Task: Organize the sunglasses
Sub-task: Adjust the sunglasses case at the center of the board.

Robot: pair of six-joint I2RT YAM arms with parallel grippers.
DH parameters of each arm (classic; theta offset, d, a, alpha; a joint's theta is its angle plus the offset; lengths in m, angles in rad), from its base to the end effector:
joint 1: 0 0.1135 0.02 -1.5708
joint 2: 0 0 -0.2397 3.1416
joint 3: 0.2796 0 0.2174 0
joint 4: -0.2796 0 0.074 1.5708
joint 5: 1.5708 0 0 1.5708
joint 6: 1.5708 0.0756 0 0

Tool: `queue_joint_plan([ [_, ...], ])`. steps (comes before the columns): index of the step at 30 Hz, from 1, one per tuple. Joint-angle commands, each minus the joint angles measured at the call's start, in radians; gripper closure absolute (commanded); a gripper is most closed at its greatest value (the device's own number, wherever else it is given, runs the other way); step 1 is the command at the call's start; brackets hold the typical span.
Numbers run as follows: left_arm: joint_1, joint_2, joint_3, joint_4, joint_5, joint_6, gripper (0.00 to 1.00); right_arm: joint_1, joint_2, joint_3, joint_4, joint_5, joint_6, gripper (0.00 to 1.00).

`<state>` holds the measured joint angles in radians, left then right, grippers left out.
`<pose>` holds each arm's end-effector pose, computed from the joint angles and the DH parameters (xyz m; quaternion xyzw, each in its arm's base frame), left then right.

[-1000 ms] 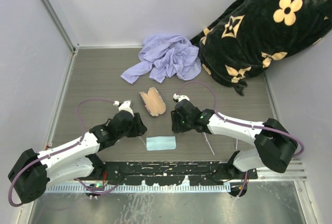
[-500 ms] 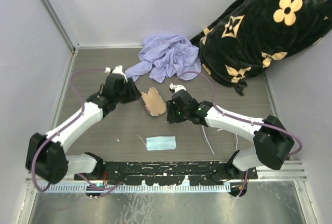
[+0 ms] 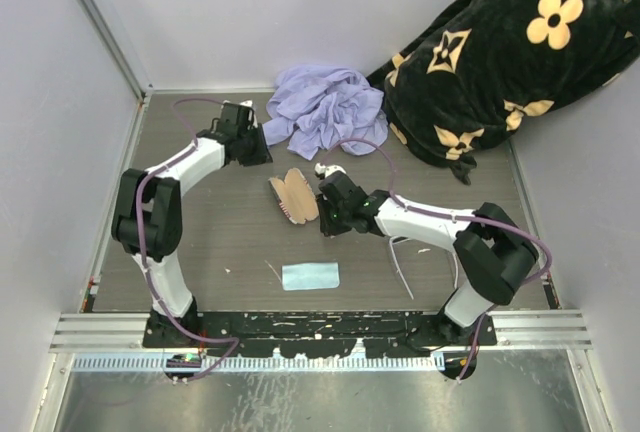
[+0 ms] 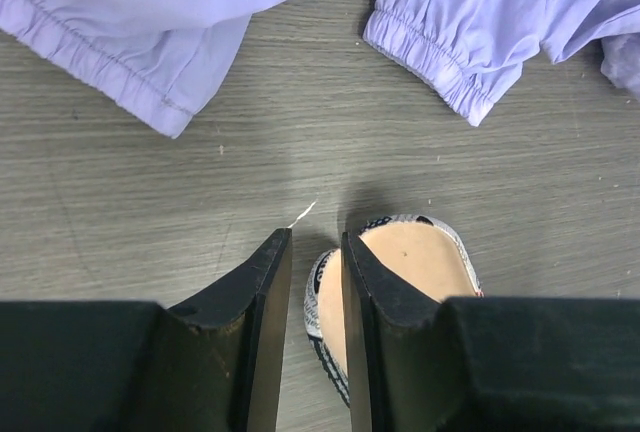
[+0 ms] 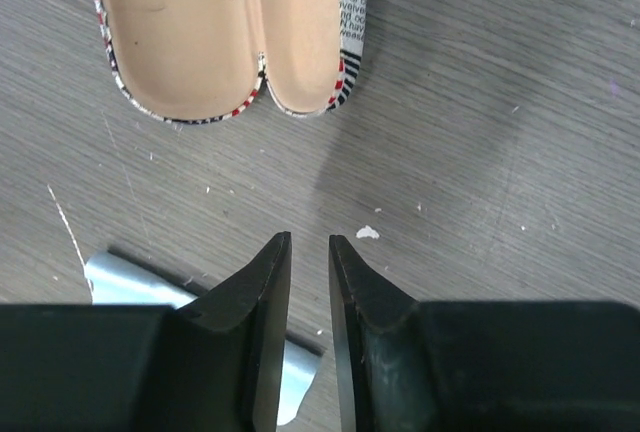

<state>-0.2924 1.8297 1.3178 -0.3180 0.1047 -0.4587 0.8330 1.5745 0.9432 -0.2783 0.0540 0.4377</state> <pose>0.3746 -0.1210 0.1851 -0.0584 0.9292 -0.1780 0.3184 0.2161 0.2317 0.1603 -0.1771 0.9288 0.1720 0.2763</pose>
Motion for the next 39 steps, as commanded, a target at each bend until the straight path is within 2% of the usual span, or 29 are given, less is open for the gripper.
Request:
queue_joint_plan([
  [1,-0.001,0.033,0.092,-0.023,0.034,0.046,0.72,-0.016,0.025,0.054,0.074,0.007,-0.024,0.74],
  [7,-0.001,0.100,0.143,-0.072,0.036,0.061,0.77,-0.038,0.094,0.091,0.091,-0.015,-0.037,0.77],
  [18,-0.022,0.114,0.104,-0.100,0.030,0.082,0.83,-0.072,0.189,0.176,0.095,-0.008,-0.060,0.79],
  [39,-0.049,-0.032,-0.122,-0.055,0.015,0.050,0.86,-0.150,0.298,0.313,0.087,-0.009,-0.122,0.79],
])
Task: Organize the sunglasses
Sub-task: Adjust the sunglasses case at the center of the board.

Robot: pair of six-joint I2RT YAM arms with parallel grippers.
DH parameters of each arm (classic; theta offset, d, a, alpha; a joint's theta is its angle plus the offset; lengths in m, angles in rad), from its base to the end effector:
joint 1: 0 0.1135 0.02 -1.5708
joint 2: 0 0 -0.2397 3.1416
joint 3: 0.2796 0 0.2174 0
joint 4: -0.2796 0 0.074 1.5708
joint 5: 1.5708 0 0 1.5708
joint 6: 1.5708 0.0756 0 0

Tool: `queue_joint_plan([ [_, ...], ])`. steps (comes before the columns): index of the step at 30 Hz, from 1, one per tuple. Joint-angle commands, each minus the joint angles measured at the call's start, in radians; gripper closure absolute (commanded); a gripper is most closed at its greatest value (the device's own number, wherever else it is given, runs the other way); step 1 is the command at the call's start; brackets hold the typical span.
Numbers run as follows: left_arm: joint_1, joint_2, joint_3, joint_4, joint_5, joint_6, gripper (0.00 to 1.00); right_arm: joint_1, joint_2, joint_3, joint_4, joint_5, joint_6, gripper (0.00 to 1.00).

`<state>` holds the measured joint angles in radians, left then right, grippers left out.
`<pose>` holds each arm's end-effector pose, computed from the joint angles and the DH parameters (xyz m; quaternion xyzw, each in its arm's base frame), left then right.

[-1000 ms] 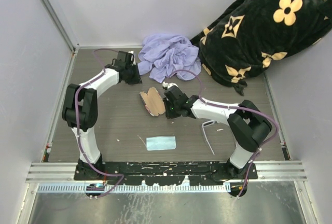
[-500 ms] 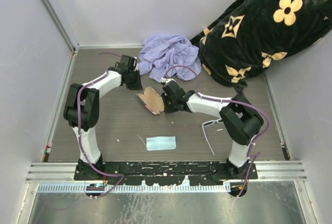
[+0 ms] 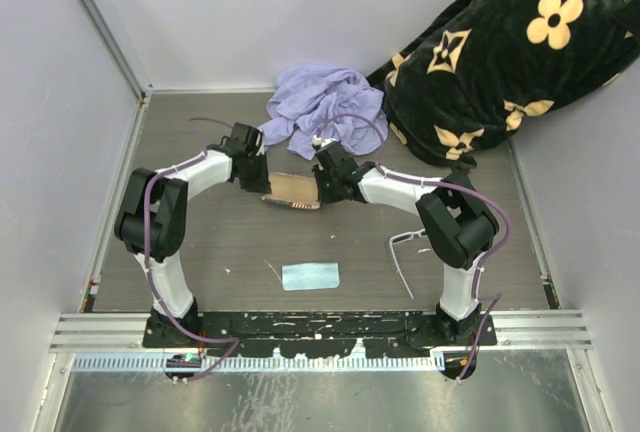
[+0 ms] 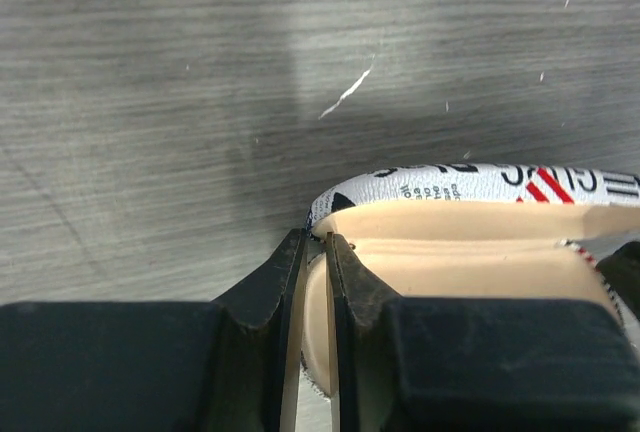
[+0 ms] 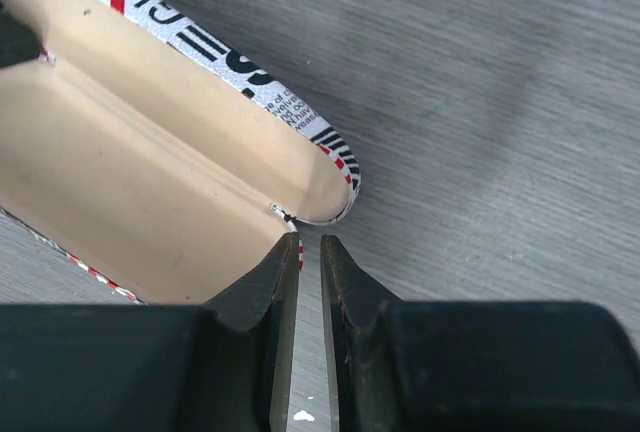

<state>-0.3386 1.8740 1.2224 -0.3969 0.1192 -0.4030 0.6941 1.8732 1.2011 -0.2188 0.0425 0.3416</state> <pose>0.3446 -0.1309 0.1341 -0.0157 0.9644 -0.1470 0.2194 0.2990 0.2446 0.1429 -0.1583 0.9292 0.1476 0.2996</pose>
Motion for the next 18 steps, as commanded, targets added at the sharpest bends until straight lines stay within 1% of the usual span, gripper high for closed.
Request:
queue_joint_plan([
  [1,-0.002,-0.085,-0.032,0.025,0.001,-0.009,0.86,-0.013,0.001,0.057,0.027,0.002,-0.027,0.79],
  [11,-0.002,-0.147,-0.050,0.025,0.017,-0.035,0.83,-0.025,-0.010,0.085,0.017,0.007,-0.049,0.79],
  [17,-0.002,-0.186,-0.066,0.010,0.002,-0.036,0.79,-0.033,-0.054,0.073,0.001,0.025,-0.057,0.78],
  [18,-0.003,-0.206,-0.073,0.011,-0.006,-0.036,0.76,-0.034,-0.068,0.062,0.001,0.036,-0.058,0.78],
])
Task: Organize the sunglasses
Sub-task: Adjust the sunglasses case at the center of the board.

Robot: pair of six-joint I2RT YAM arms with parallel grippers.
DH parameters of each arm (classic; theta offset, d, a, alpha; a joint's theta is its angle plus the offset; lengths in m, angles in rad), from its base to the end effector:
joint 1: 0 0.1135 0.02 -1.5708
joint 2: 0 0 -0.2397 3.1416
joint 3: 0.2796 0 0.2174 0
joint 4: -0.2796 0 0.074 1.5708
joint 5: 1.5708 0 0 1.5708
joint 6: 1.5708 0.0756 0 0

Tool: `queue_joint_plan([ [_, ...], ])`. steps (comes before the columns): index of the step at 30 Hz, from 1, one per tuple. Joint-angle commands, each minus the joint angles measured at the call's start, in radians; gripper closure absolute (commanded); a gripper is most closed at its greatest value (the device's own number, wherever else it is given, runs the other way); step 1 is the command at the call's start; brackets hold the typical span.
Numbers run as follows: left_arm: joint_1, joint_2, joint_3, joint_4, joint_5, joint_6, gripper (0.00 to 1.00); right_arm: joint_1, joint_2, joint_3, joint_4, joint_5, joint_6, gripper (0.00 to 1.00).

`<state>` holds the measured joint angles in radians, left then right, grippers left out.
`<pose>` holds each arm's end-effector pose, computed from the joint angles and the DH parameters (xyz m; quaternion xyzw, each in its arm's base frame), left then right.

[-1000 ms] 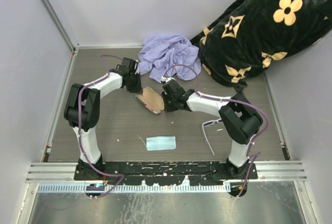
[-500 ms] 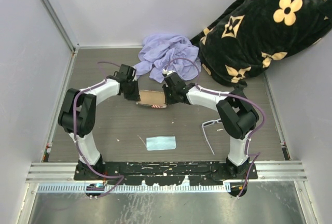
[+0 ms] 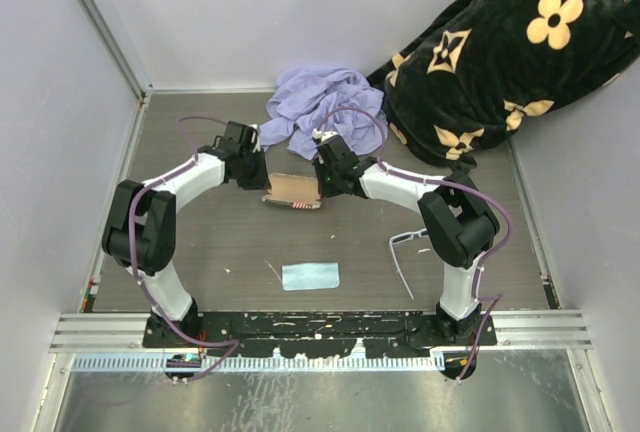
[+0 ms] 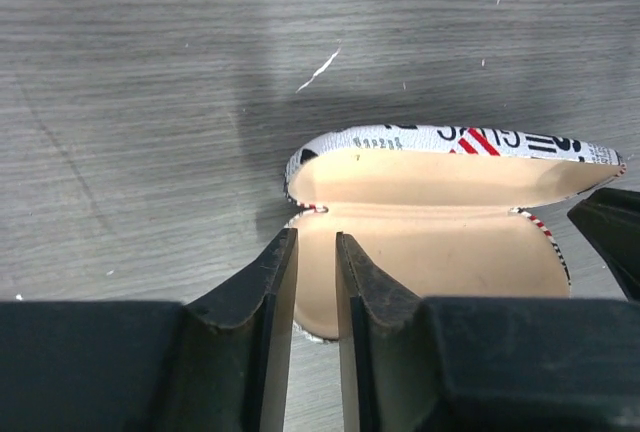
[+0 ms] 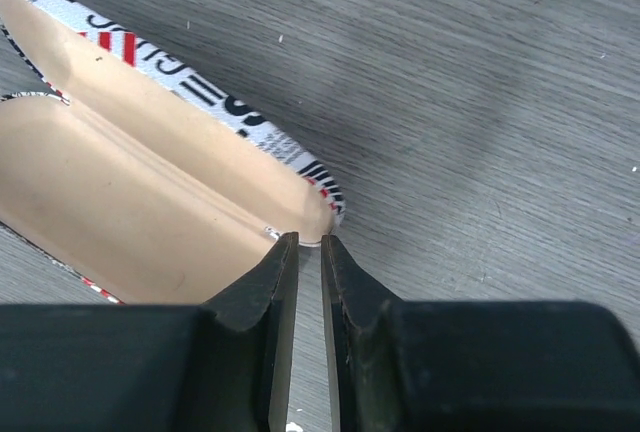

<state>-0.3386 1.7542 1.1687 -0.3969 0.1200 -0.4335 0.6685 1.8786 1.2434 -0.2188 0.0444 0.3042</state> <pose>0.3307 -0.1260 0.1597 -0.0279 0.9551 -0.1622 0.2465 0.3118 0.2420 0.1535 -0.1619 0.9222 0.1455 0.3197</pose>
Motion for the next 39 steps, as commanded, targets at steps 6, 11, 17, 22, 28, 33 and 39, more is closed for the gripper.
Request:
queue_joint_plan([
  [6,0.000,-0.143,-0.034,-0.003,-0.076,-0.012,0.72,-0.022,-0.137,-0.030,-0.019,0.058,-0.017,0.76],
  [11,-0.001,-0.167,-0.062,0.001,-0.110,-0.028,0.75,-0.029,-0.102,-0.028,-0.040,0.089,-0.017,0.76],
  [17,-0.002,-0.154,-0.067,-0.013,-0.116,-0.024,0.81,-0.043,-0.021,0.045,-0.064,0.104,-0.029,0.77],
  [22,0.000,-0.165,-0.094,-0.004,-0.118,-0.026,0.83,-0.048,0.032,0.096,-0.067,0.077,-0.031,0.77],
  [28,-0.001,-0.173,-0.112,-0.003,-0.117,-0.027,0.84,-0.056,0.067,0.136,-0.070,0.061,-0.031,0.77],
  [33,0.000,-0.185,-0.122,-0.003,-0.120,-0.029,0.84,-0.061,0.079,0.154,-0.068,0.034,-0.028,0.77],
  [39,0.000,-0.207,-0.129,-0.009,-0.139,-0.031,0.84,-0.064,0.086,0.164,-0.059,0.008,-0.020,0.77],
])
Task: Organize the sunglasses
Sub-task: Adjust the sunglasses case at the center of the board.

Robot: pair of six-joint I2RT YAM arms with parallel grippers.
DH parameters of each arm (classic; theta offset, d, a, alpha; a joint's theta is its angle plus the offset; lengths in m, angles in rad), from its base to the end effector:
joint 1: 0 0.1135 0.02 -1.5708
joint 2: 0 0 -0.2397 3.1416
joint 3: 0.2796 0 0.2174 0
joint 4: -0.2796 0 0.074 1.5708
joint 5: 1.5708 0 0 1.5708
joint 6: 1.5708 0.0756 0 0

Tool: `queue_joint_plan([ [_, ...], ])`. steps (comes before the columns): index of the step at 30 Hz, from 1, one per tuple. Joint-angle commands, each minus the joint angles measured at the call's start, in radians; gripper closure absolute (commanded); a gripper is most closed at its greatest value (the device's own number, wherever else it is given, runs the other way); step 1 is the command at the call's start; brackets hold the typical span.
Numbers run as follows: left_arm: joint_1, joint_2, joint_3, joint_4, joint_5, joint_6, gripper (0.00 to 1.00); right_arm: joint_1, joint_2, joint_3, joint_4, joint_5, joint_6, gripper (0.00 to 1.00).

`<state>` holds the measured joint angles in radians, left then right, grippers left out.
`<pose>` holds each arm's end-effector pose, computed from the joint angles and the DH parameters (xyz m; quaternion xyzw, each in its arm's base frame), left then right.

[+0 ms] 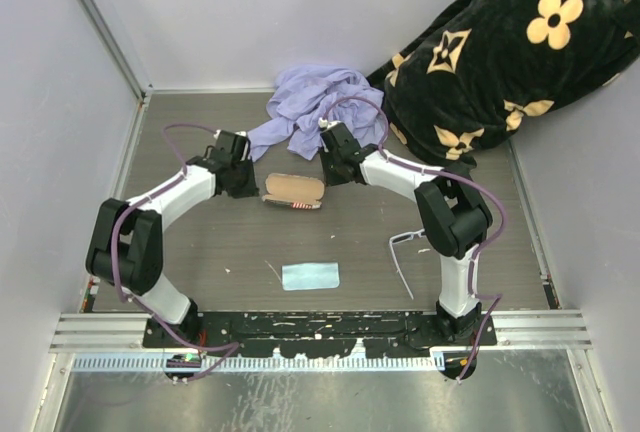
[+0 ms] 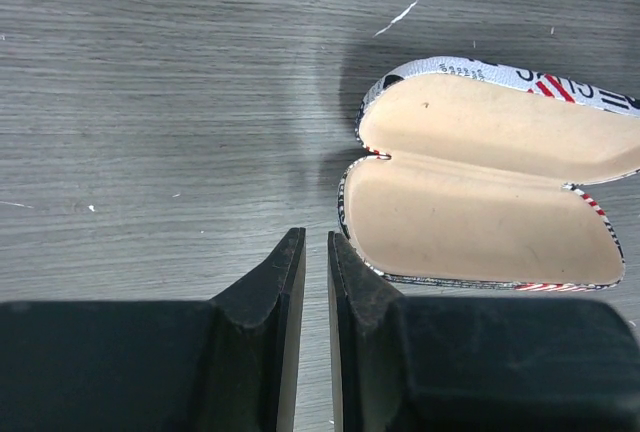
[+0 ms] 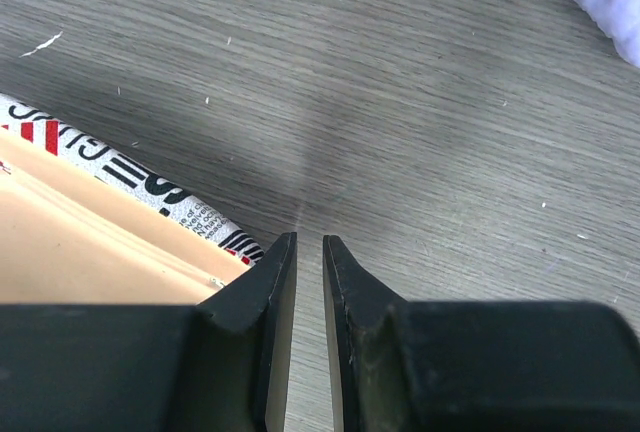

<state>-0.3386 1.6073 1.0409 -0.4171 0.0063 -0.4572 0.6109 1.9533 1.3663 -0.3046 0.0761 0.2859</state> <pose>0.3018 -0.1068 0.1670 -0.0558 0.9556 -0.1149 0.2657 0.3396 0.2308 0.1539 -0.1399 0.9318 0.1120 0.3155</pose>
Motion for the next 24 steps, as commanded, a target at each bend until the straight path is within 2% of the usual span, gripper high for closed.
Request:
queue_joint_plan([
  [1,-0.001,-0.065,-0.003,0.009,-0.026,-0.008,0.84,-0.006,0.013,0.043,0.028,-0.025,-0.001,0.77],
  [18,-0.001,-0.126,-0.028,-0.014,-0.044,-0.006,0.83,-0.010,0.066,0.112,0.035,-0.067,0.018,0.77],
  [24,0.013,-0.157,-0.041,-0.024,-0.048,-0.014,0.77,-0.012,0.059,0.121,0.027,-0.032,0.013,0.76],
])
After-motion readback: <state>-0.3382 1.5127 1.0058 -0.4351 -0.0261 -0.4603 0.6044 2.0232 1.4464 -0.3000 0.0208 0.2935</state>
